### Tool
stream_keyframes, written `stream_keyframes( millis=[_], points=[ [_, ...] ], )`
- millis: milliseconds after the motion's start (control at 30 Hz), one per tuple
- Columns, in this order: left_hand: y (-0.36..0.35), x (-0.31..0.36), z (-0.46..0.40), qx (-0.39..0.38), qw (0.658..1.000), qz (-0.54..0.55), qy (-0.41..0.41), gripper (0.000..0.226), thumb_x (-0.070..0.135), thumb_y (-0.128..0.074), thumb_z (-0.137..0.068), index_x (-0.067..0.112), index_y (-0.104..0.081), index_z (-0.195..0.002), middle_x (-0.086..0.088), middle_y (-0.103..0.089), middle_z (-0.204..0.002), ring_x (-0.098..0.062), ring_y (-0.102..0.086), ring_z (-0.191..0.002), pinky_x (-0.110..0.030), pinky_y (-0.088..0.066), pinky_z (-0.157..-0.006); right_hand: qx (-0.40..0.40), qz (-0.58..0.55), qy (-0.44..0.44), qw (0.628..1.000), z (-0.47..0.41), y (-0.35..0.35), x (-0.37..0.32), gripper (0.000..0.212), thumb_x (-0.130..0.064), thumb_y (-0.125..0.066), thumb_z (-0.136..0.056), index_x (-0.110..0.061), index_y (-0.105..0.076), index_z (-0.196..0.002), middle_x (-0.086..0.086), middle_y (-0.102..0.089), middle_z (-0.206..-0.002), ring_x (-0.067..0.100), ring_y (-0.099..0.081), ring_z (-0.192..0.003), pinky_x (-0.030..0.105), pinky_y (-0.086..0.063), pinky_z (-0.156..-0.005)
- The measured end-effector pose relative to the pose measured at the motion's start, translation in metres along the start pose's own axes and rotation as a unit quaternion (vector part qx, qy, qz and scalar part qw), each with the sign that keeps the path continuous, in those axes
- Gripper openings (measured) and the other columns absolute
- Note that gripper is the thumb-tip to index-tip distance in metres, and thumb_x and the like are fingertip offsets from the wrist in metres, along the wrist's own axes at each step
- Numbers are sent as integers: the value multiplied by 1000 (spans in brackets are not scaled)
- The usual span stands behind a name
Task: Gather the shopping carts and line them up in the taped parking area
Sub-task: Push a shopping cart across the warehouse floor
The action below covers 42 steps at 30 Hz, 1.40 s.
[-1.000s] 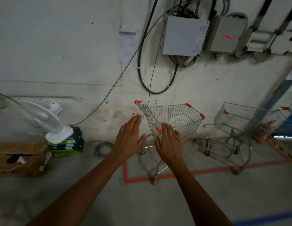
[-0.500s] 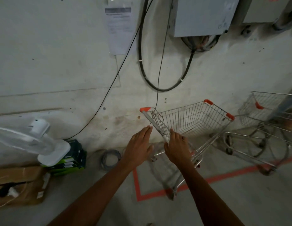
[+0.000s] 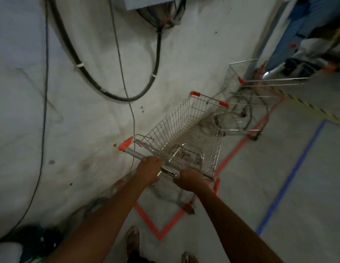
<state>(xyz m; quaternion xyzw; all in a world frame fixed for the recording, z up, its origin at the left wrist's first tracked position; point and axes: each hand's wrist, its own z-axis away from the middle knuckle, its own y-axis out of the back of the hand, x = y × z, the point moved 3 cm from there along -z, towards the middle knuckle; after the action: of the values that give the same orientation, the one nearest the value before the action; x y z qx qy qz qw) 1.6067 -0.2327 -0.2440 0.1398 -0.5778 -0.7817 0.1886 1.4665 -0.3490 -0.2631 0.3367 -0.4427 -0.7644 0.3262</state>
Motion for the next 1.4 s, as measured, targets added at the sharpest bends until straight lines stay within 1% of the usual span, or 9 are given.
stream_keyframes(
  millis=[100, 200, 333, 467, 633, 833, 1000, 1233, 1400],
  points=[
    [-9, -27, -29, -7, 996, -56, -73, 49, 35, -64, -85, 24, -57, -131, -3, -65, -126, -25, -57, -119, -38, -39, -101, 6, 3, -74, 997, -3, -3, -5, 51, -56, -51, -93, -11, -69, -110, 13, -71, -113, 35, -68, -104, 38, -53, -83],
    [-11, -56, -51, -34, 988, -69, -137, 45, 42, -62, -84, 28, -61, -127, -1, -68, -119, -23, -63, -109, -37, -49, -89, 34, 13, -155, 987, 4, -3, -15, 43, -50, -47, -92, -13, -68, -93, 9, -72, -98, 31, -71, -91, 36, -54, -76],
    [-7, -81, -70, -79, 973, -42, -212, 42, 50, -60, -87, 25, -63, -120, 1, -67, -111, -19, -64, -99, -30, -45, -73, 61, 7, -228, 972, 7, -4, -27, 40, -48, -48, -88, -16, -69, -99, 9, -73, -101, 32, -71, -90, 37, -56, -78],
    [-14, -90, -69, -42, 967, -65, -244, 45, 54, -54, -88, 25, -65, -119, 2, -68, -101, -15, -64, -85, -27, -45, -65, 66, 1, -254, 965, 13, -5, -39, 40, -47, -49, -91, -14, -69, -102, 11, -72, -105, 33, -69, -95, 38, -51, -80],
    [-24, -89, -45, 5, 966, -105, -237, 41, 53, -56, -87, 23, -67, -113, -3, -66, -109, -24, -67, -92, -33, -52, -75, 70, 16, -267, 961, 28, -27, -51, 40, -50, -49, -91, -16, -66, -104, 12, -71, -104, 34, -69, -92, 38, -51, -79],
    [-37, -78, -8, -2, 963, -94, -254, 41, 53, -55, -82, 23, -68, -107, -1, -70, -91, -23, -68, -80, -34, -57, -71, 76, 36, -282, 956, 71, -50, -60, 39, -48, -51, -94, -16, -66, -111, 10, -70, -110, 32, -69, -96, 38, -52, -81],
    [-34, -65, 15, 2, 950, -116, -291, 41, 51, -59, -82, 22, -67, -109, -3, -70, -101, -26, -68, -90, -35, -55, -75, 86, 23, -307, 947, 101, -64, -71, 40, -49, -51, -94, -16, -66, -109, 10, -71, -109, 33, -69, -97, 37, -50, -81],
    [-27, -43, 27, 18, 921, -172, -350, 30, 43, -56, -88, 21, -69, -105, -3, -70, -103, -25, -67, -93, -36, -51, -76, 95, -20, -363, 927, 131, -77, -84, 37, -54, -54, -91, -18, -65, -96, 6, -67, -91, 28, -68, -82, 37, -56, -75],
    [-31, -29, 20, -11, 903, -161, -398, 32, 41, -54, -89, 18, -69, -108, -5, -69, -105, -26, -66, -94, -36, -49, -74, 81, -45, -411, 907, 145, -92, -87, 35, -54, -57, -87, -20, -65, -92, 3, -65, -84, 23, -63, -71, 35, -55, -70]
  ],
)
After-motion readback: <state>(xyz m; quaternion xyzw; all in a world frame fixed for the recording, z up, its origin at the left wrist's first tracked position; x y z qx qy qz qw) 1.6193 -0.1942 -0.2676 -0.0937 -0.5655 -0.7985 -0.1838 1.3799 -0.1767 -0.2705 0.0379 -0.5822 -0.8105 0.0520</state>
